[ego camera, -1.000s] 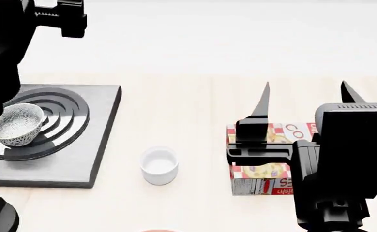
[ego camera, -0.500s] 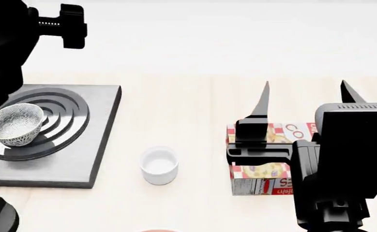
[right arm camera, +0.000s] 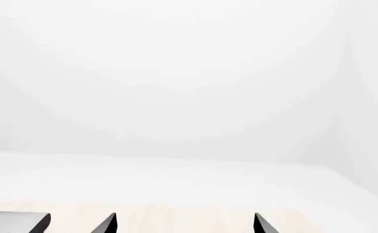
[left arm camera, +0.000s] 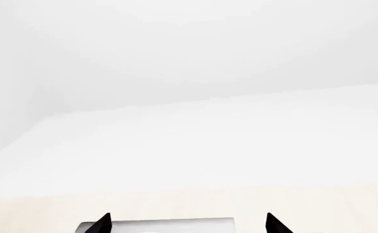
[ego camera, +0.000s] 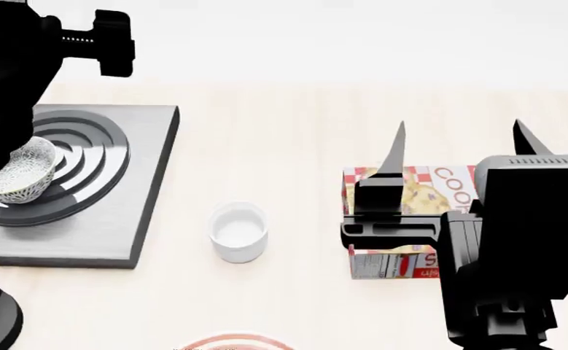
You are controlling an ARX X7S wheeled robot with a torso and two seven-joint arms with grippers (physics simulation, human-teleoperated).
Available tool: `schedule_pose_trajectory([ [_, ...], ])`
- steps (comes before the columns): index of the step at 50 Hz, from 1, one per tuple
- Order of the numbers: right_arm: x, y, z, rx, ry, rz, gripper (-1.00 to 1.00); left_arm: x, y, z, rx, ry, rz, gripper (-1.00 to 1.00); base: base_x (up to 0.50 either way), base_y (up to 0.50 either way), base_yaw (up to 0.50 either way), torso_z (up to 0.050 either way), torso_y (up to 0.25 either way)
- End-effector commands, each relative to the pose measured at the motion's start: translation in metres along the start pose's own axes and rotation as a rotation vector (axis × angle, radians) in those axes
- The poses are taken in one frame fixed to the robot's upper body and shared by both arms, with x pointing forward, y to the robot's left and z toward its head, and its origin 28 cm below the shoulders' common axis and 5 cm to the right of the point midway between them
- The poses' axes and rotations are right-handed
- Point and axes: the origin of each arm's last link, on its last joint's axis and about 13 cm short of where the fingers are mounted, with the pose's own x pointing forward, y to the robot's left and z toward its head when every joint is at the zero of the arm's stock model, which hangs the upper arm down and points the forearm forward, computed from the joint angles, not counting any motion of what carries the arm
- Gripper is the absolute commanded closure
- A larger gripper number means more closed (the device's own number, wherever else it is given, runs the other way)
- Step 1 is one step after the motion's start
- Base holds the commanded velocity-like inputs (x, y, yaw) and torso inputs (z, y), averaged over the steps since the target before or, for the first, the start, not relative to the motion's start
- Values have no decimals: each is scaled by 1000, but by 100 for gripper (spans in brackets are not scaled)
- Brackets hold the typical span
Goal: Pick the akita bowl on the stove and place it on the plate.
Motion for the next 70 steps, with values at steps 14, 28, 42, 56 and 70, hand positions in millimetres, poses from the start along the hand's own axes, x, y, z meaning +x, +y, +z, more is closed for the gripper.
schedule_pose_trajectory([
  [14, 0, 0, 0, 2, 1, 2, -100, -1, 1, -1, -1, -34, -44, -100, 0, 0, 0, 4, -135],
  [28, 0, 0, 0, 1, 1, 1, -100, -1, 3, -1, 9, -46, -15, -100, 0, 0, 0, 1, -156],
  [42, 0, 0, 0, 0, 2, 1, -100, 0, 4, 2, 44, 2, 67, -100, 0, 0, 0, 0, -17],
  [56, 1, 0, 0, 0, 4, 1, -100, 3, 3, -10, 146, 65, 104, -100, 0, 0, 0, 0, 0],
  [70, 1, 0, 0, 0, 4, 1, -100, 3, 4, -17, 165, 111, 138, -100, 0, 0, 0, 0, 0],
])
